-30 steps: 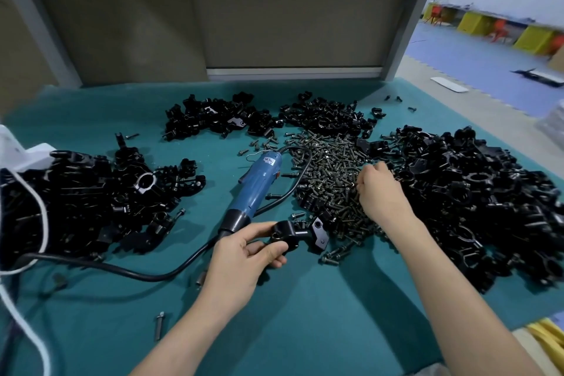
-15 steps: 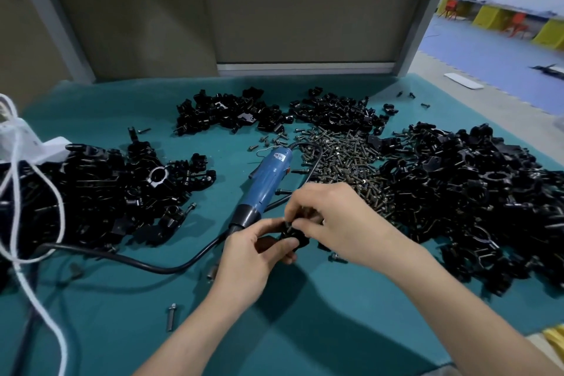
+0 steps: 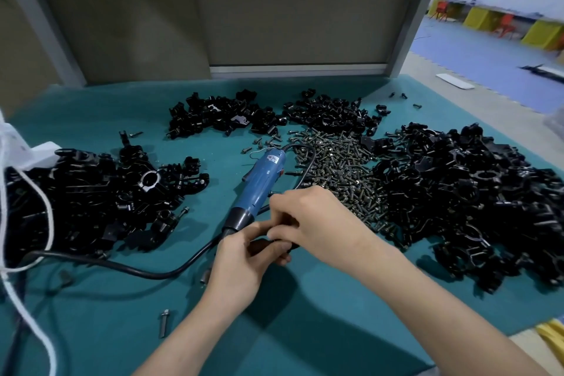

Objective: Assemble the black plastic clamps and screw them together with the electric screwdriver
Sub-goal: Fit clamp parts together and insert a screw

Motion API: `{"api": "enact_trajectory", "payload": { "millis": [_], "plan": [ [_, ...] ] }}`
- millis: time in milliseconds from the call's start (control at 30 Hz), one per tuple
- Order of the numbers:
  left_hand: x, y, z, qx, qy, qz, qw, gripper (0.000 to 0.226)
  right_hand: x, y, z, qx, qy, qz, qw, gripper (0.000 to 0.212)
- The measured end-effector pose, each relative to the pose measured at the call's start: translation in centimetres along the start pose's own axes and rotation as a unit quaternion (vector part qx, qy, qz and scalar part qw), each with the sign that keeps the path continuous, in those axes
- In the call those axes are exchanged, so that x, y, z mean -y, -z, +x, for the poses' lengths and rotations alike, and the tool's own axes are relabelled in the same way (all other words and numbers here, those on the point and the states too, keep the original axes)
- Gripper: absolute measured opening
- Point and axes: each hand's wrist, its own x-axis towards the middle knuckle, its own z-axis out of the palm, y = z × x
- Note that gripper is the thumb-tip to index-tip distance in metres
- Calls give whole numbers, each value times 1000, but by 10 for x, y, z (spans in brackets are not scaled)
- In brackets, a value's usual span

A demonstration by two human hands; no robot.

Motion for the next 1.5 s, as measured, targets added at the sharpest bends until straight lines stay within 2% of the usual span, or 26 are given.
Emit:
{"api": "enact_trajectory", "payload": {
  "millis": [133,267,400,600,700,900,1000,1067,1133,1233,1367,1500],
  "plan": [
    [2,-1,0,-11,-17,5,1000,21,-8,-13,-11,-46,4,82,996,8],
    [3,-1,3,-21,4,-15,1000,19,-17,-19,-22,-114,-19,173,978,22],
    [3,-1,1,-18,7,-34,999,23,-19,-29,-24,-157,-45,191,968,21],
    [-1,-1,1,-6,3,-45,999,31,-23,-36,-23,-185,-34,242,952,12],
    [-1,-1,1,1,13,-54,998,27,-23,-41,-23,-205,-33,256,944,5],
    [-1,-1,1,-4,16,-56,998,25,-19,-53,-19,-239,-50,251,937,20],
    [-1,-2,1,-13,22,-69,997,27,-22,-48,-19,-224,-50,242,943,20],
    [-1,-2,2,-18,30,-82,996,26,-38,-34,-24,-241,-84,252,933,16],
    [0,-2,2,-21,37,-84,996,25,-62,-14,-38,-263,-141,212,931,20],
    [-1,-3,3,-24,43,-82,995,26,-86,3,-60,-183,-170,107,962,26],
    [-3,-4,4,-32,45,-75,996,27,-89,-7,-72,-17,-124,38,991,22],
    [-4,-4,2,-30,50,-71,996,27,-98,-11,-79,-4,-131,-7,991,18]
  ]
}}
